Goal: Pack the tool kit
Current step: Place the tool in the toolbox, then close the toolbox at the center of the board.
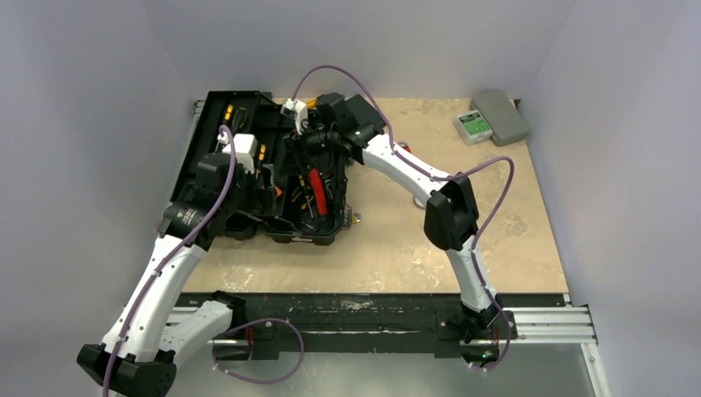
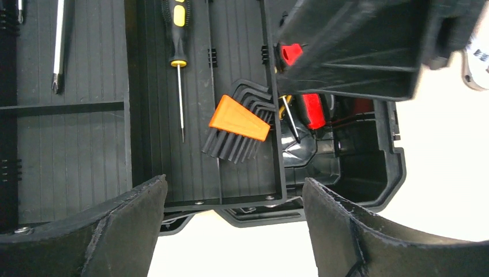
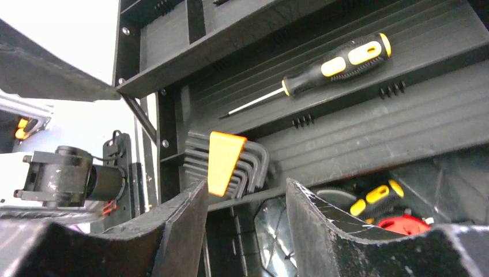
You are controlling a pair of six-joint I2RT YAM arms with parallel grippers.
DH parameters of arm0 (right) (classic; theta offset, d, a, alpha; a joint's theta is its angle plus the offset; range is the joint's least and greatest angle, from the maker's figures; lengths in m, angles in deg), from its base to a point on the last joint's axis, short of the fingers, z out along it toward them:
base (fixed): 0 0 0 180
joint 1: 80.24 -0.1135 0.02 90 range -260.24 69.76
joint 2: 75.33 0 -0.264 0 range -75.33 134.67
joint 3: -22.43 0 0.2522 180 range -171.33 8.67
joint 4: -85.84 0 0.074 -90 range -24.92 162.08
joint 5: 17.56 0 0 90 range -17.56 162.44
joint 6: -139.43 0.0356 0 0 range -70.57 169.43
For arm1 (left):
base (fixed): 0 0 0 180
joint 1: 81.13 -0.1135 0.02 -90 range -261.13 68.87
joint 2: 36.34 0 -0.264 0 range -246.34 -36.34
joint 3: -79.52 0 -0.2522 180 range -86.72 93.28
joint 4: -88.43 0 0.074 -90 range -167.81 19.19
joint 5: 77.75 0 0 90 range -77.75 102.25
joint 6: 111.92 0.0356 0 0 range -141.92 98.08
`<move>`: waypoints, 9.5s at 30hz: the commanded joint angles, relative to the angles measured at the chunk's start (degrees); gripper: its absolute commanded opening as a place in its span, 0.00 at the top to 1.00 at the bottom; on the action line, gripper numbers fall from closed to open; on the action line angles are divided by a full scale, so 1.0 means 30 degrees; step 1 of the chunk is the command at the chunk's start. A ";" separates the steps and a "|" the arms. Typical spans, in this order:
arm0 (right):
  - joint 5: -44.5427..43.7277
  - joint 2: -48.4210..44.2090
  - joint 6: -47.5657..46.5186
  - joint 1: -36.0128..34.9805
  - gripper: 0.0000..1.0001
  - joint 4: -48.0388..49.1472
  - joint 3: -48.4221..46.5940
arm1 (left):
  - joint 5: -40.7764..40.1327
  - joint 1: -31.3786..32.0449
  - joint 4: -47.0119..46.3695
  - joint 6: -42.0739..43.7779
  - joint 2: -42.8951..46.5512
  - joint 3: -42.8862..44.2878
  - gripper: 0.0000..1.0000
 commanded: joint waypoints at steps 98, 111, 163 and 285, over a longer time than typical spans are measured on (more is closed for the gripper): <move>-1.6281 -1.0351 0.9971 0.1221 0.05 0.2593 1.4497 | -0.1147 -0.2572 0.2609 -0.1678 0.1891 0.2835 0.01; -1.5773 -0.6419 1.1016 0.1145 0.14 0.1478 1.1212 | -0.1502 -0.2573 0.3072 -0.1364 0.2598 0.2737 0.00; -1.0049 -1.0790 0.9045 0.6297 1.00 0.5751 1.9100 | 1.3356 -1.5404 0.0287 -0.7659 -1.0090 0.9776 0.08; -1.0264 -1.0044 1.1772 0.3760 1.00 0.8863 2.0302 | -2.1541 0.8592 0.2978 0.6089 -1.4355 1.5526 1.00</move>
